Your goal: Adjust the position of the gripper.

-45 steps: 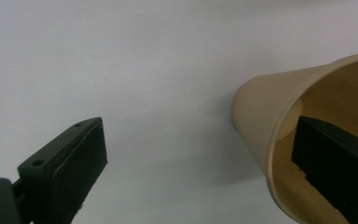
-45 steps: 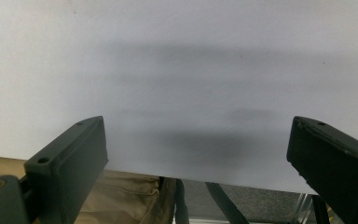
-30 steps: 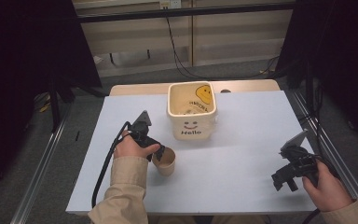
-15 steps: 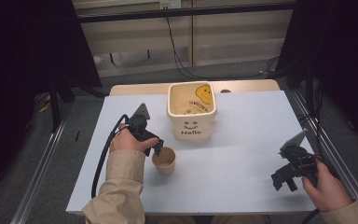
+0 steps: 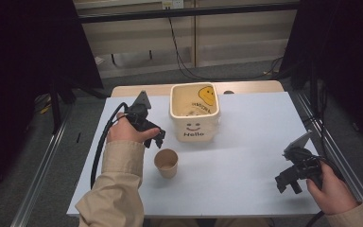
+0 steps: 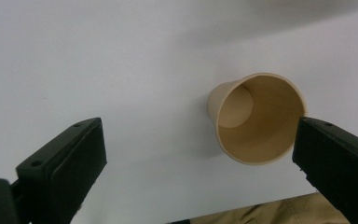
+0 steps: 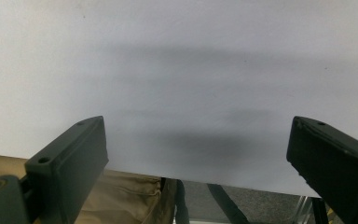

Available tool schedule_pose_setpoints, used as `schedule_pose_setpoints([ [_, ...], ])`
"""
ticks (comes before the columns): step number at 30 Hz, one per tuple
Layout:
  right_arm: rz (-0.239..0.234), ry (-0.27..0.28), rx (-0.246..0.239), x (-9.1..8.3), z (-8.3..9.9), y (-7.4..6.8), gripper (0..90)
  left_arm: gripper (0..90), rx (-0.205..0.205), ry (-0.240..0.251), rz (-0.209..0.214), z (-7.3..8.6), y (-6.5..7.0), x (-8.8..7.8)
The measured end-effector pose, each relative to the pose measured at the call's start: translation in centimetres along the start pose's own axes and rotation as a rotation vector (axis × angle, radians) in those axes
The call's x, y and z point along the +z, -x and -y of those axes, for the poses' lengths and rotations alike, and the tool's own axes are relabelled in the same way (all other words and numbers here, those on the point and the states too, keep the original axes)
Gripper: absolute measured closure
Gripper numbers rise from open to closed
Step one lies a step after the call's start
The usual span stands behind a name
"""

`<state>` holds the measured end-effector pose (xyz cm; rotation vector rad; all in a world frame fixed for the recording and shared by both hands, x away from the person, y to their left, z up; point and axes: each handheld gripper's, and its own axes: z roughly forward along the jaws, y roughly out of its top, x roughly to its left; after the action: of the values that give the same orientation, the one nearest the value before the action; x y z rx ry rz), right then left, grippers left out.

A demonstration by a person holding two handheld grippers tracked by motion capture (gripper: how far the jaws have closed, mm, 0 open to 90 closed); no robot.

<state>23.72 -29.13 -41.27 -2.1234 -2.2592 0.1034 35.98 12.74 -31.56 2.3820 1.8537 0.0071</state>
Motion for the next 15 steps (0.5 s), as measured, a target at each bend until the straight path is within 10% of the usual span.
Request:
schedule_pose_setpoints([
  [15,-0.002,0.004,-0.002,-0.1,0.1,0.0,5.1,2.3,0.024,0.021,0.008,-0.9,0.9,-3.9],
])
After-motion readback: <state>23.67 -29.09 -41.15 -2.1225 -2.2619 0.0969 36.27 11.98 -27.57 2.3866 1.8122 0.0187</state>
